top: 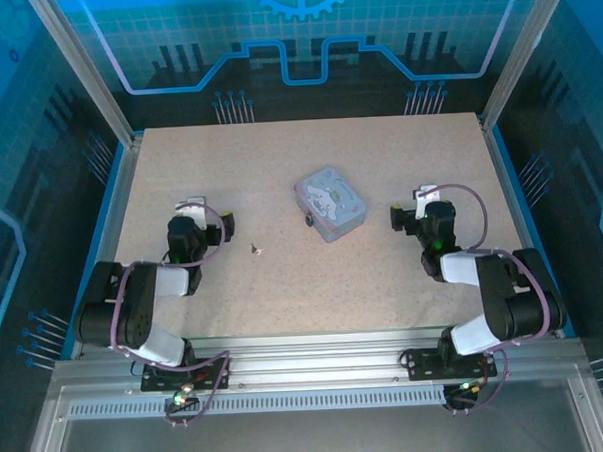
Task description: Unlock a padlock with a key
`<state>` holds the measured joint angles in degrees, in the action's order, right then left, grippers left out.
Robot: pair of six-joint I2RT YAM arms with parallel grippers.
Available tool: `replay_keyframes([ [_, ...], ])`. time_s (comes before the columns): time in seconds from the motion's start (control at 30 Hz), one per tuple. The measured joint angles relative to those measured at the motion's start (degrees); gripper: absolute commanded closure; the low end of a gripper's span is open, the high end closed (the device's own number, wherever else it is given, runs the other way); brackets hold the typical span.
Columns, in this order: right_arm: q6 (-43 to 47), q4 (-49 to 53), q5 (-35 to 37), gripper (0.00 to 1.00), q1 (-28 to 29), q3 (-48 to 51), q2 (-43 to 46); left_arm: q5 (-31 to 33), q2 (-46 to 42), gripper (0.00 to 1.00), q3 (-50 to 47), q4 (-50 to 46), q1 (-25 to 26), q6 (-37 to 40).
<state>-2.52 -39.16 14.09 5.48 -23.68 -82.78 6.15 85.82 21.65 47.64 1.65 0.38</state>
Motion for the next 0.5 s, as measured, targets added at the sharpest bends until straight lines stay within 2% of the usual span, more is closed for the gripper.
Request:
replay_keyframes([
  [0.27, -3.9, 12.3, -1.6, 0.0, -0.3, -4.2, 10.9, 1.1, -10.8, 0.01, 9.6, -16.7, 0.0, -3.5],
  [0.4, -6.8, 18.3, -5.4, 0.0, -0.3, -4.7, 17.0, 0.4, -14.1, 0.01, 14.3, -25.5, 0.0, -12.5],
  [0.5, -15.0, 29.5, -5.3, 0.0, -0.3, -9.6, 21.0, -4.4, -14.1, 0.01, 18.1, -31.1, -0.5, -18.0],
])
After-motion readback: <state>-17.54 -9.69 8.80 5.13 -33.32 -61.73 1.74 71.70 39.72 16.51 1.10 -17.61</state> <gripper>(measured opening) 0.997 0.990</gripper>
